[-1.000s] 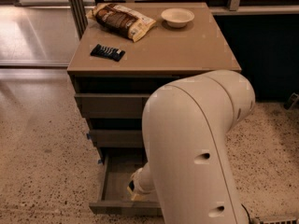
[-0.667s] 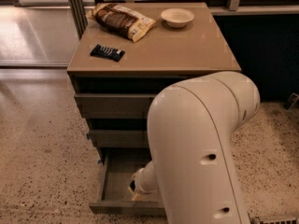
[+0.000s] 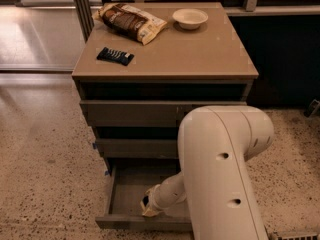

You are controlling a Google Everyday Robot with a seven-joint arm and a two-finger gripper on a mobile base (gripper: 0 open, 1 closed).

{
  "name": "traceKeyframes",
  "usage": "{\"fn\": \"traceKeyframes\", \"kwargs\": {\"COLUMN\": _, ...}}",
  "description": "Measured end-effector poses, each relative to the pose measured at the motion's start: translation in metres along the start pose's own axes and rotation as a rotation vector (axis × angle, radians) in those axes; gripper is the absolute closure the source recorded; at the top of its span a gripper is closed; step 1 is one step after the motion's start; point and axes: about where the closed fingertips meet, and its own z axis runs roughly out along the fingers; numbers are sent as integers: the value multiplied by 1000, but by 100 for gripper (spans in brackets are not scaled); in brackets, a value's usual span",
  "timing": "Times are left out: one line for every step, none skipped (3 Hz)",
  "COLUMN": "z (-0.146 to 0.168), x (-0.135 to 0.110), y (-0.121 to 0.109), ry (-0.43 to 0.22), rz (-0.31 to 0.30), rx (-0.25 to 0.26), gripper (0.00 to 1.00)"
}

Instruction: Place sponge into bottom drawer

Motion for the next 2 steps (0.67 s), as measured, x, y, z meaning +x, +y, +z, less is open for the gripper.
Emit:
{"fn": "traceKeyframes", "kwargs": {"z": 61, "x": 29, "y": -12, "ry": 13, "rz": 47, "rx": -9, "gripper": 100}}
{"fn": "traceKeyframes", "kwargs": {"z": 65, "x": 28, "y": -13, "ry": 3, "rz": 52, "rx": -11, "gripper": 100}}
